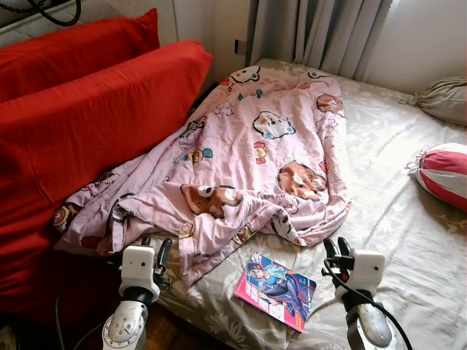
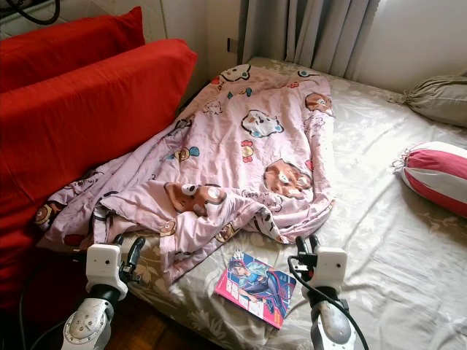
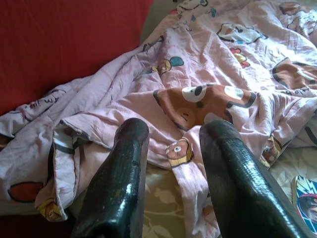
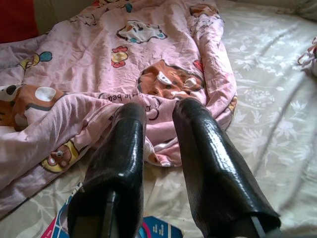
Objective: Clean up the room
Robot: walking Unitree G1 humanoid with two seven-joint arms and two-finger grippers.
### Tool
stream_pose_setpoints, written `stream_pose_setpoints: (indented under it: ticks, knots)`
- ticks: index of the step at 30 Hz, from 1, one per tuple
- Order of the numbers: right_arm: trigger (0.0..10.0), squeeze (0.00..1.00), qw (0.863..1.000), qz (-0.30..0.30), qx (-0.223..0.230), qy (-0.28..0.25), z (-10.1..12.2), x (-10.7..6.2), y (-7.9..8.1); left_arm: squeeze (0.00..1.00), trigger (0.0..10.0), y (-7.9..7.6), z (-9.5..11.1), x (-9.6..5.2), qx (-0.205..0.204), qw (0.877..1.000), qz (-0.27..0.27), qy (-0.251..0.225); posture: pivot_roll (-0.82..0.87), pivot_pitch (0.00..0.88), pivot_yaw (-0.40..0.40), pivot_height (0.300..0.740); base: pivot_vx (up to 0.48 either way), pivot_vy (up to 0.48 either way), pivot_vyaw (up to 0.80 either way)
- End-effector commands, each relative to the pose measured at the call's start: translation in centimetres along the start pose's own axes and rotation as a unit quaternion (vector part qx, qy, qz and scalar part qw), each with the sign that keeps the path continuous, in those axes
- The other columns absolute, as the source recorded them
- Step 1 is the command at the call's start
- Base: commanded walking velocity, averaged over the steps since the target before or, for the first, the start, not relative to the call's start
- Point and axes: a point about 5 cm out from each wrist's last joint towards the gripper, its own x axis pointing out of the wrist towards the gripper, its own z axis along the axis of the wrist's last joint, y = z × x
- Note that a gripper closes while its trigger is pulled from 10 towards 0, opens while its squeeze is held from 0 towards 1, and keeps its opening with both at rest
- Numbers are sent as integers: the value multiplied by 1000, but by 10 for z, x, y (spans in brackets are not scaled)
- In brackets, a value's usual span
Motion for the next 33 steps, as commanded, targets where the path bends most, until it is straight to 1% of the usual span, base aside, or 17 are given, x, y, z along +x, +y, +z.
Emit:
stream_pose_setpoints:
  ticks: [1, 2, 4, 5, 7, 12, 20, 27, 33]
  knots:
    - [10000, 0, 1000, -3, 6, 3, -1, -3, 2, 0, 10000, 4, 2, -1, -1, 1000, 4, 3, 84, 119, -62, 740, 0, 0, 0]
    - [10000, 0, 1000, -3, 6, 3, -1, -3, 2, 0, 10000, 4, 2, -1, -1, 1000, 4, 3, 84, 119, -62, 740, 0, 0, 0]
    - [10000, 0, 1000, -2, 4, 28, -7, -5, 5, 0, 10000, 9, 7, 1, 1, 1000, 8, 0, 82, 127, -57, 740, 0, 0, 0]
    - [10000, 0, 1000, 2, 0, 31, -7, -6, 5, 0, 10000, 9, 7, 1, 2, 1000, 6, 0, 81, 131, -57, 730, 0, 0, 0]
    - [10000, 0, 1000, 1, 1, 32, -7, -6, 5, 0, 10000, 8, 8, 1, 1, 1000, 4, 0, 81, 131, -57, 720, 0, 0, 0]
    - [10000, 0, 999, -2, -2, 40, -7, -7, 3, 0, 10000, 6, 11, 3, 2, 1000, -2, 2, 84, 166, -61, 690, 0, 0, 0]
    - [10000, 0, 999, 10, -2, 53, -8, -6, 7, 0, 10000, 6, 9, 0, 3, 1000, -3, 14, 87, 187, -67, 655, 0, 0, 0]
    - [10000, 0, 998, 18, 1, 64, -14, -11, 7, 0, 10000, 5, 9, 0, 2, 1000, -4, 20, 88, 199, -66, 650, 0, 0, 0]
    - [10000, 0, 997, 27, 7, 72, -16, -10, 8, 0, 10000, 3, 10, 3, 0, 1000, -8, 19, 84, 202, -66, 650, 0, 0, 0]
